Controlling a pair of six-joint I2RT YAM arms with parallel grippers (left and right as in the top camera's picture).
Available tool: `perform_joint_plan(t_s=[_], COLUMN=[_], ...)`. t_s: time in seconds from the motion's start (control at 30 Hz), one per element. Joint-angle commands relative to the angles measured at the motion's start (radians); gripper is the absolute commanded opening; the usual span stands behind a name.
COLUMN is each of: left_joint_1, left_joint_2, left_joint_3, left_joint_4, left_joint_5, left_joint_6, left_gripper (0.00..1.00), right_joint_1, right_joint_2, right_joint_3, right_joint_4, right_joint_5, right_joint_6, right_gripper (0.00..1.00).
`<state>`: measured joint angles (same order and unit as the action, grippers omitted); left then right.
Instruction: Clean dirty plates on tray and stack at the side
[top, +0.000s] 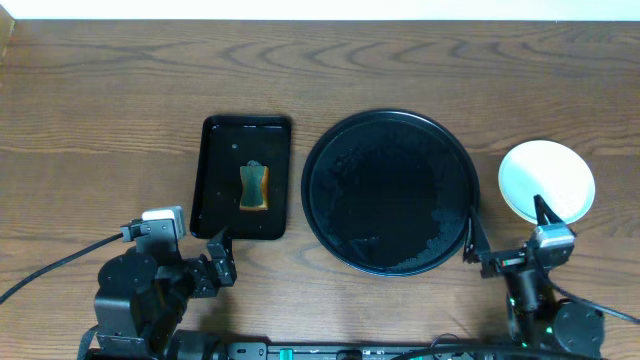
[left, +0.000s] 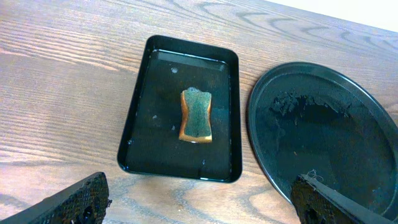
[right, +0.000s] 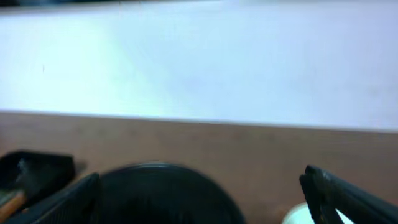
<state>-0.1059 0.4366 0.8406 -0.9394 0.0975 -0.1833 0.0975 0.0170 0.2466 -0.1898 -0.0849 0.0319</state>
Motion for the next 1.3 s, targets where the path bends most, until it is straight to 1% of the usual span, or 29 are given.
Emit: perform_joint_plan(t_s=[0.0, 0.13, 0.27, 0.33, 1.27], left_joint_1=[0.004, 0.004, 0.004, 0.004, 0.004], left_joint_2=[-0.001, -0.001, -0.001, -0.001, -0.001], left_joint_3=[-0.008, -0.008, -0.008, -0.008, -0.008], left_joint_4=[-0.002, -0.002, -0.002, -0.002, -0.002], left_joint_5=[-0.008, -0.008, -0.008, -0.008, -0.008], left_joint_6=[0.002, 0.002, 0.002, 0.002, 0.003], left_gripper=[0.95, 0.95, 0.95, 0.95, 0.95], right_joint_1=[0.007, 0.006, 0.0, 0.0, 0.001], right_joint_2=[-0.011, -0.011, -0.011, -0.011, -0.01], right_joint_3=[-0.104, -0.232, -0.241, -0.241, -0.241], right_joint_4=[0.109, 0.277, 0.17, 0.115, 0.122], right_joint_5=[0.013, 0.013, 0.007, 0.006, 0.006], right_joint_6=[-0.055, -0.117, -0.157, -0.152, -0.149], right_gripper=[0.99, 0.99, 0.99, 0.99, 0.99])
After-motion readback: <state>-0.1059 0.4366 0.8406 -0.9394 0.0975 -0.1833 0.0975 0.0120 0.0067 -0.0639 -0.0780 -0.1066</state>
